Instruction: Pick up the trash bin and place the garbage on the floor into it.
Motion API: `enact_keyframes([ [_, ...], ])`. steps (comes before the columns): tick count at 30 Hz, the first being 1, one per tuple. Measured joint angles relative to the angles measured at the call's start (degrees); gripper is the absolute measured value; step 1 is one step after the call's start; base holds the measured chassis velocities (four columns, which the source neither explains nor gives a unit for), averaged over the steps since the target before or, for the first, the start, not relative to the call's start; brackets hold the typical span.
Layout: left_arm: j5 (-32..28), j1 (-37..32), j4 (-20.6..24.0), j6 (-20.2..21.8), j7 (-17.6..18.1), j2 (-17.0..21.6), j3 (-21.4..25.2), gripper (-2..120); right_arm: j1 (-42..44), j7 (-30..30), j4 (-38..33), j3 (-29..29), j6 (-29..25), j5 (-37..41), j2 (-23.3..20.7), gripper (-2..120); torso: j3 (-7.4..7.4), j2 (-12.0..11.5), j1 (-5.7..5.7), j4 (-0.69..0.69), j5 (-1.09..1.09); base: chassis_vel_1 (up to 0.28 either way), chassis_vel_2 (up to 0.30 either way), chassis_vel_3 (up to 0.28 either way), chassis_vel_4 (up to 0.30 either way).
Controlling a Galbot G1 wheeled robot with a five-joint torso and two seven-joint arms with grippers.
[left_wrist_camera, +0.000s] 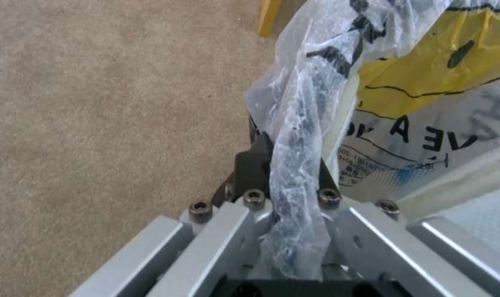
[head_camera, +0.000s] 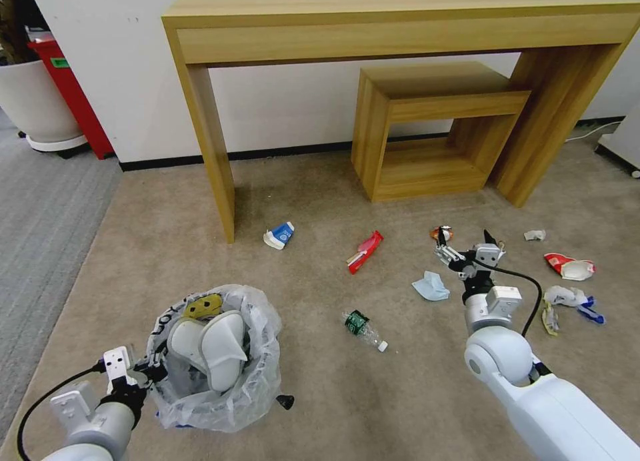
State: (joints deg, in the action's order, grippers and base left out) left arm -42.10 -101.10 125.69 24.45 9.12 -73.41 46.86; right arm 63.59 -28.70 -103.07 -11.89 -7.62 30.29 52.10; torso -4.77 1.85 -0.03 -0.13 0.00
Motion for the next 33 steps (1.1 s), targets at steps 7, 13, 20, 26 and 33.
enact_keyframes([
  [7, 0.18, -0.02, -0.10, -0.01, -0.06, -0.28, -0.03, 1, -0.55, 0.09, 0.48, 0.49, -0.03, -0.09, 0.11, 100, 0.00, 0.00, 0.00, 0.00, 0.00, -0.042, 0.045, 0.040, -0.050],
  [13, 0.34, -0.07, -0.15, -0.11, -0.08, -0.31, -0.04, 1, -0.65, 0.05, 0.44, 0.94, -0.18, -0.07, 0.16, 100, -0.01, 0.00, 0.00, 0.00, 0.00, -0.076, 0.078, 0.065, -0.076],
  [20, 0.69, -0.03, -0.54, -0.21, -0.17, -0.48, -0.19, 1, -0.59, -0.23, -1.18, 2.13, 3.94, 4.36, -1.33, 100, 0.00, 0.00, 0.00, 0.00, 0.00, -0.016, 0.018, 0.011, -0.019],
  [26, 1.00, 0.17, -0.98, -0.46, -0.35, -0.69, -0.33, 1, -0.56, -0.12, -2.75, 6.33, 10.56, 12.51, -4.51, 100, 0.00, 0.00, 0.00, 0.00, 0.00, 0.000, 0.000, 0.000, 0.000],
  [33, 1.37, 0.72, -1.58, -0.69, -0.53, -1.24, -0.60, 1, -2.64, -1.49, -2.96, 15.71, 19.19, 20.50, -8.87, 100, 0.00, 0.00, 0.00, -0.01, 0.00, 0.000, 0.000, 0.000, 0.000],
])
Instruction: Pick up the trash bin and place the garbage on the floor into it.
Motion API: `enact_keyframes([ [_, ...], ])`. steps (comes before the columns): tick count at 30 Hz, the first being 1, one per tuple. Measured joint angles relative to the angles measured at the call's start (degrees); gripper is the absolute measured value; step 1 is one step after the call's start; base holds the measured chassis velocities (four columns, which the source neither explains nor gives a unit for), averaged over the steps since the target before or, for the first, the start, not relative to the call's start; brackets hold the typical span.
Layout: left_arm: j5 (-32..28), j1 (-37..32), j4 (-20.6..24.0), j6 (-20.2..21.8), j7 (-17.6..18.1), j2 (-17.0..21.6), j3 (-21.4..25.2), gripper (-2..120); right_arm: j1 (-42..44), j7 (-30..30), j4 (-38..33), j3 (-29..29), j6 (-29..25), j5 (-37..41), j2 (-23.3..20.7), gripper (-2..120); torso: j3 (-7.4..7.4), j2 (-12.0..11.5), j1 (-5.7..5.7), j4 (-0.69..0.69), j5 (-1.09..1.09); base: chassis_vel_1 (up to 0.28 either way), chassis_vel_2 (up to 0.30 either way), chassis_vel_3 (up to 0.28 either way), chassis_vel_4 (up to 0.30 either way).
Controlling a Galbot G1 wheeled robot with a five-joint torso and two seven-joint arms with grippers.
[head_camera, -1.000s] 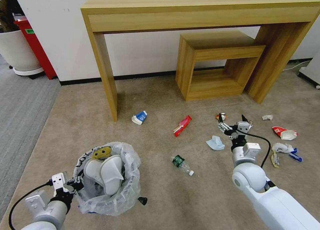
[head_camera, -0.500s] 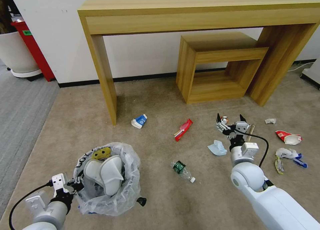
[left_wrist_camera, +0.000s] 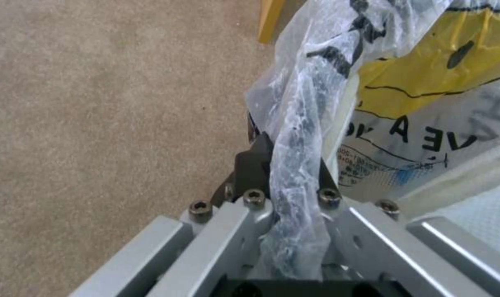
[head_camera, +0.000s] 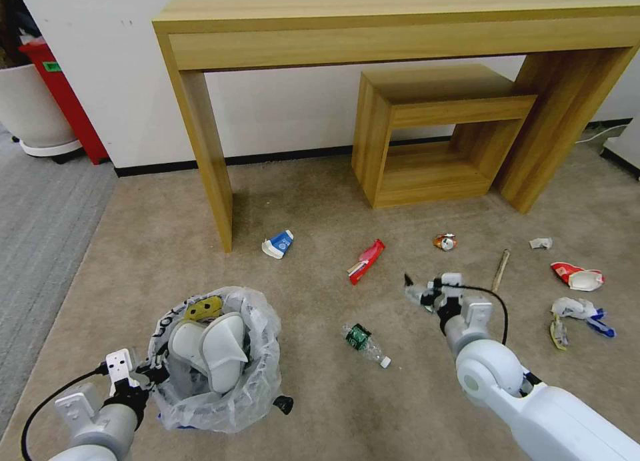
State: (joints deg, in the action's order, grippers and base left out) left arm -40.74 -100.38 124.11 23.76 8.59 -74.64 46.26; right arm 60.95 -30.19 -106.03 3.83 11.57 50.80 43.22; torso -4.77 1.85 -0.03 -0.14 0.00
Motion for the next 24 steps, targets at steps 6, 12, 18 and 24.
enact_keyframes([
  [6, 0.29, 0.29, -0.44, -0.27, -0.09, -0.36, -0.14, 1, -2.08, -0.42, 1.25, 5.98, 1.75, 0.81, -0.96, 100, 0.00, 0.00, 0.00, 0.02, 0.00, 0.000, 0.000, 0.000, 0.000],
  [12, 0.51, 0.67, -0.89, -0.51, -0.19, -0.73, -0.24, 1, -4.00, 0.59, 3.38, 13.03, 1.38, -2.29, -3.67, 100, 0.00, 0.00, 0.00, 0.02, -0.01, 0.000, 0.000, 0.000, 0.000],
  [18, 0.87, 1.61, -1.75, -0.82, -0.41, -1.65, -0.69, 1, -5.28, 5.72, 8.59, 19.87, -5.53, -16.34, -8.85, 100, 0.00, 0.00, 0.00, 0.01, -0.02, 0.000, 0.000, 0.000, 0.000],
  [24, 1.65, 2.52, -2.41, -1.11, -0.73, -2.74, -1.31, 1, -4.09, 9.71, 15.36, 23.57, -14.36, -22.65, -10.18, 100, 0.00, 0.00, 0.00, 0.00, 0.00, 0.000, 0.000, 0.000, 0.000],
])
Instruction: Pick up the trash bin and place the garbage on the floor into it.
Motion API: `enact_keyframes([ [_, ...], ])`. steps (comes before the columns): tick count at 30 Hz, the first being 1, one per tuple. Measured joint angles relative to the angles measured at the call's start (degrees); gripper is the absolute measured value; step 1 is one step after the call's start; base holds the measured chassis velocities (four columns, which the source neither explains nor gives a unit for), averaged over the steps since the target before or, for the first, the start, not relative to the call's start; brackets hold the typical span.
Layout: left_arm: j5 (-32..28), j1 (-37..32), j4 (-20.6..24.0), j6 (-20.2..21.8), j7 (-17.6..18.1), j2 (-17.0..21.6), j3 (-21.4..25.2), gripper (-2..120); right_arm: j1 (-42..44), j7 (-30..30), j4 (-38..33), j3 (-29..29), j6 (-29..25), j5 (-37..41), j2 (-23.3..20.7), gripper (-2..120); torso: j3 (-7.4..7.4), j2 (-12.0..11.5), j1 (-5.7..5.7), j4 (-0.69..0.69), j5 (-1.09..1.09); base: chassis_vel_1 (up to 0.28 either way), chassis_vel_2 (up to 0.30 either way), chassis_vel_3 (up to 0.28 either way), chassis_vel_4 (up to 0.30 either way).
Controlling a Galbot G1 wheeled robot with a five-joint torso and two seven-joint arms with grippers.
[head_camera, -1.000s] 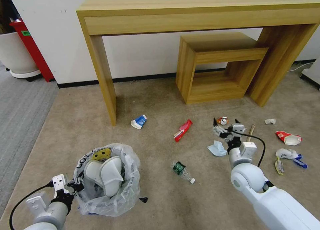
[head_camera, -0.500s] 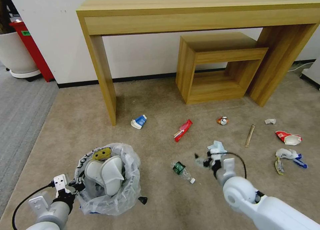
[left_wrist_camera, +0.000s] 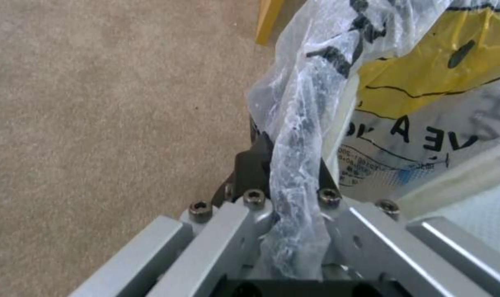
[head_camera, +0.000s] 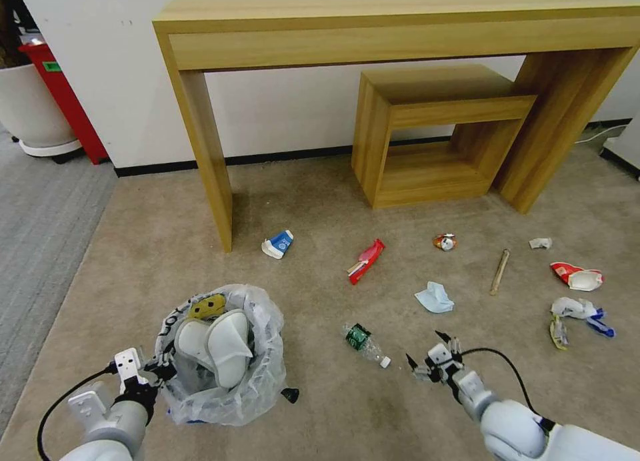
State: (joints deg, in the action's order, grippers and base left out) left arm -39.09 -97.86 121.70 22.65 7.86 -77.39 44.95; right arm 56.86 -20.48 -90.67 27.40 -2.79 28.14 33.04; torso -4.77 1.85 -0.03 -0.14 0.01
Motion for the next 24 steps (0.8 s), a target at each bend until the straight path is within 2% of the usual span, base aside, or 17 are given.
enact_keyframes([
  [2, 0.09, -0.14, -0.02, -0.01, -0.02, -0.17, 0.01, 1, -1.09, 2.65, 4.88, 2.42, -4.64, -1.58, 2.81, 100, 0.00, 0.00, 0.00, 0.01, -0.02, 0.000, 0.000, 0.000, 0.000],
  [3, 0.09, -0.14, -0.02, -0.01, -0.02, -0.17, 0.01, 1, -1.09, 2.65, 4.88, 2.42, -4.64, -1.58, 2.81, 100, 0.00, 0.00, 0.00, 0.01, -0.02, 0.000, 0.000, 0.000, 0.000],
  [5, 0.10, -0.29, -0.01, -0.02, -0.02, -0.47, 0.03, 1, -2.48, 4.32, 8.72, 4.78, -6.98, -2.29, 5.92, 100, 0.00, 0.00, 0.00, 0.01, -0.01, 0.000, 0.000, 0.000, 0.000],
  [11, 0.48, -0.60, -0.06, -0.29, -0.13, -1.29, -0.01, 1, -3.93, 4.73, 13.59, 6.74, -8.25, -2.37, 11.61, 100, 0.00, 0.00, 0.00, 0.02, 0.00, 0.000, 0.000, 0.000, 0.000],
  [15, 0.74, -1.01, -0.10, -0.40, -0.25, -1.37, -0.01, 1, -4.19, 4.74, 16.50, 6.44, -8.88, -2.82, 13.84, 100, 0.00, 0.00, 0.00, 0.01, -0.01, 0.000, 0.000, 0.000, 0.000],
  [24, 0.87, -1.08, -0.32, -0.42, -0.34, -1.41, -0.23, 1, -4.77, 5.15, 20.72, 4.96, -9.72, -3.54, 15.98, 100, 0.00, 0.00, 0.00, 0.01, 0.01, 0.000, 0.000, 0.000, 0.000],
])
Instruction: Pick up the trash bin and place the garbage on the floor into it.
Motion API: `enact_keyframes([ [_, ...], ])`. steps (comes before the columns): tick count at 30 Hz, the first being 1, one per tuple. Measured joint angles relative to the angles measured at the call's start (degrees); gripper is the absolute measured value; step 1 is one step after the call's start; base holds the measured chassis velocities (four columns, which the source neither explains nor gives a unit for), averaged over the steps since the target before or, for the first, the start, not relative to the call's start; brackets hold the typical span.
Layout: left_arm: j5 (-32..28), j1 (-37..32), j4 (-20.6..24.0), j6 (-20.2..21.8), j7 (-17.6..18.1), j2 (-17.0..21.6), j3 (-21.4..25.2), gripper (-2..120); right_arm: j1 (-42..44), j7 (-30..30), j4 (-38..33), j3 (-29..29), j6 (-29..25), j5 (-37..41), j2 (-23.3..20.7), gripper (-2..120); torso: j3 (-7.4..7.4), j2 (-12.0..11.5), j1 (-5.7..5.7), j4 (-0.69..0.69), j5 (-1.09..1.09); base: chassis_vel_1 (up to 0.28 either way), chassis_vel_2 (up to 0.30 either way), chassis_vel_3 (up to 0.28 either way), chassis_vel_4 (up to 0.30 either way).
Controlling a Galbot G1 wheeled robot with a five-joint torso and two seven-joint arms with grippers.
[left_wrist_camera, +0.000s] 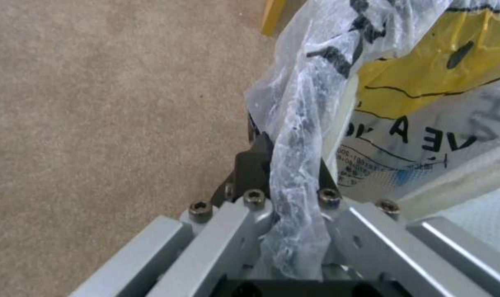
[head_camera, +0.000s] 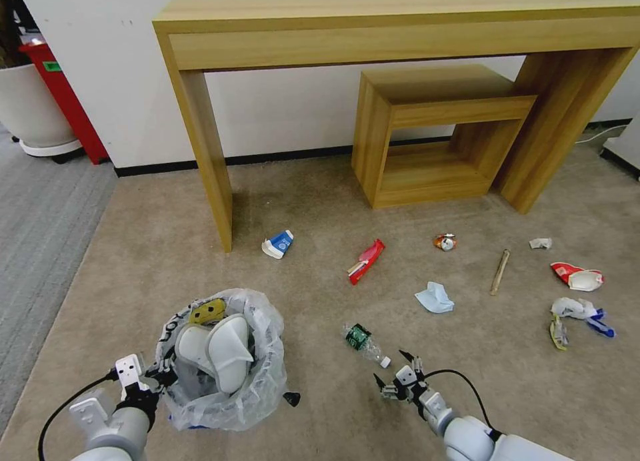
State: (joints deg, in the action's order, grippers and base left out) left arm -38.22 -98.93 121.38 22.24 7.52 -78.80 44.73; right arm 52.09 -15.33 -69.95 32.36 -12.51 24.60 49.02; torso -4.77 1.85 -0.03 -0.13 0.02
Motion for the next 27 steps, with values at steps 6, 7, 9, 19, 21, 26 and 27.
enact_keyframes([
  [6, 0.13, -0.06, 0.06, 0.00, -0.26, -0.12, -0.42, 1, -1.31, 0.47, 4.91, 0.08, -0.73, -0.40, 3.33, 100, 0.00, 0.00, 0.00, 0.00, -0.01, 0.000, 0.000, 0.000, 0.000],
  [7, 0.13, -0.06, 0.06, 0.00, -0.26, -0.12, -0.42, 1, -1.31, 0.47, 4.91, 0.08, -0.73, -0.40, 3.33, 100, 0.00, 0.00, 0.00, 0.00, -0.01, 0.000, 0.000, 0.000, 0.000],
  [9, 0.13, -0.19, 0.26, 0.00, -0.29, -0.12, -0.45, 1, -1.68, 0.69, 6.37, 0.27, -0.91, -0.63, 4.33, 100, 0.00, 0.00, 0.00, 0.00, -0.02, 0.000, 0.000, 0.000, 0.000],
  [19, 0.13, -0.39, 0.32, -0.25, -0.54, 0.11, -0.55, 1, -2.41, 0.75, 10.89, 0.61, -2.33, -2.12, 7.71, 80, 0.00, 0.00, 0.00, -0.01, 0.01, 0.000, 0.000, 0.000, 0.000],
  [21, 0.11, -0.41, 0.31, -0.38, -0.62, 0.21, -0.52, 1, -2.41, 0.76, 11.15, 0.63, -2.55, -2.33, 8.08, 71, 0.00, 0.00, 0.00, -0.02, 0.00, 0.000, 0.000, 0.000, 0.000],
  [26, 0.05, -0.18, 0.16, -0.56, -0.68, 0.24, -0.63, 1, -2.25, 0.80, 11.49, 0.52, -2.82, -2.77, 8.48, 50, 0.00, 0.00, 0.00, 0.00, -0.03, 0.000, 0.000, 0.000, 0.000],
  [27, 0.05, -0.18, 0.16, -0.56, -0.68, 0.24, -0.63, 1, -2.25, 0.80, 11.49, 0.52, -2.82, -2.77, 8.48, 50, 0.00, 0.00, 0.00, 0.00, -0.03, 0.000, 0.000, 0.000, 0.000],
])
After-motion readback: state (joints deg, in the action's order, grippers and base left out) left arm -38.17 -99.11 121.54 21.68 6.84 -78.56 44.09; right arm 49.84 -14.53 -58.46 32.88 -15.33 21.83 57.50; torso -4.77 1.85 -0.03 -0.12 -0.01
